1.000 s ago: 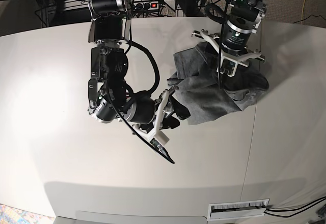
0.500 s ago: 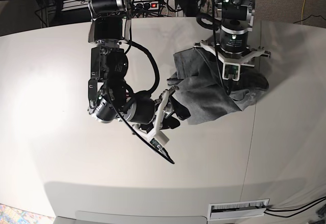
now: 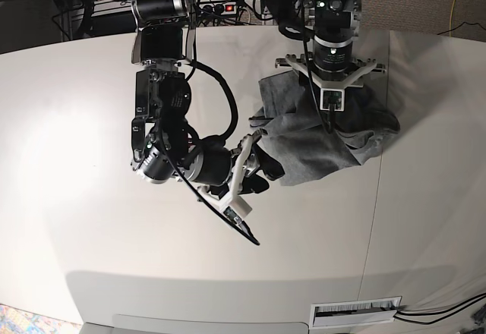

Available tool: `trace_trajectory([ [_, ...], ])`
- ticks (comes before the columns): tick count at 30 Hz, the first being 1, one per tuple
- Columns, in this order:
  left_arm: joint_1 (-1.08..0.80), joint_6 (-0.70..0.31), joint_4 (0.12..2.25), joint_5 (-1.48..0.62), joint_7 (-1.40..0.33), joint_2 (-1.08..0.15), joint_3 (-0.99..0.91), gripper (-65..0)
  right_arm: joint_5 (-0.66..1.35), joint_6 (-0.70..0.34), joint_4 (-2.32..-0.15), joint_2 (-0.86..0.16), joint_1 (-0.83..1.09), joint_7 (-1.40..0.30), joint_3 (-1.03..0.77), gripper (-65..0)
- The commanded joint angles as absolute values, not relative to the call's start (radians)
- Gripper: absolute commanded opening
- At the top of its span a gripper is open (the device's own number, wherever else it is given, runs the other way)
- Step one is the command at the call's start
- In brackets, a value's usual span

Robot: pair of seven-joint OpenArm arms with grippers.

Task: Fold the T-shirt properly
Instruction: 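Lower the left gripper onto the bundle's edge and pinch it, then drag the bundle edge with the left gripper to square the fold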

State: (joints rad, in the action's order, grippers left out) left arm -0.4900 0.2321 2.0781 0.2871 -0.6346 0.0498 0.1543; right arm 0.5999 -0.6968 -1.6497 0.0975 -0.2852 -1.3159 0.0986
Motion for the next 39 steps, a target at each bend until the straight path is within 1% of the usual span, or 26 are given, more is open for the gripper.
trace_trajectory([
  [1, -0.49, 0.247, 2.094, 0.296, -0.607, 0.056, 0.155, -40.1, 0.62, -0.698, -1.668, 0.102, -0.31, -1.287, 0.099, -39.5],
  [7, -0.493, 0.248, 2.09, 0.296, -0.644, 0.056, 0.155, -40.5, 0.621, -0.698, -1.668, 0.102, -0.31, -1.286, 0.099, -39.5],
  [8, -0.498, 0.248, 2.086, 0.297, -0.644, 0.055, 0.155, -41.9, 0.621, -0.698, -1.668, 0.102, -0.31, -1.286, 0.099, -39.5],
  [11, -0.506, 0.248, 2.059, 0.356, -0.642, 0.055, 0.155, -49.0, 0.621, -0.698, -1.668, 0.102, -0.31, -1.286, 0.099, -39.5],
  [15, -0.507, 0.248, 2.017, 0.468, -0.635, 0.05, 0.154, -65.0, 0.621, -0.698, -1.668, 0.102, -0.31, -1.286, 0.099, -39.5],
  [19, -0.507, 0.256, 2.018, 0.604, -0.636, 0.046, 0.154, -65.0, 0.62, -0.698, -1.668, 0.102, -0.31, -1.287, 0.099, -39.5],
  [23, -0.508, 0.305, 2.019, 0.659, -0.644, -0.015, 0.154, -65.0, 0.62, -0.698, -1.668, 0.096, -0.31, -1.287, 0.099, -39.5],
  [28, -0.507, 0.349, 2.024, 0.742, -0.661, -0.075, 0.154, -65.0, 0.621, -0.698, -1.668, 0.051, -0.31, -1.287, 0.099, -39.5],
  [31, -0.506, 0.359, 2.034, 0.748, -0.631, -0.105, 0.154, -65.0, 0.628, -0.698, -1.667, 0.036, -0.304, -1.287, 0.099, -39.5],
  [37, -0.469, 0.36, 2.034, 0.74, -0.62, -0.207, 0.15, -65.0, 0.632, -0.698, -1.667, 0.033, -0.252, -1.287, 0.099, -39.5],
  [39, -0.458, 0.359, 2.034, 0.703, -0.62, -0.236, 0.135, -65.0, 0.636, -0.698, -1.667, 0.033, -0.234, -1.285, 0.099, -39.5],
])
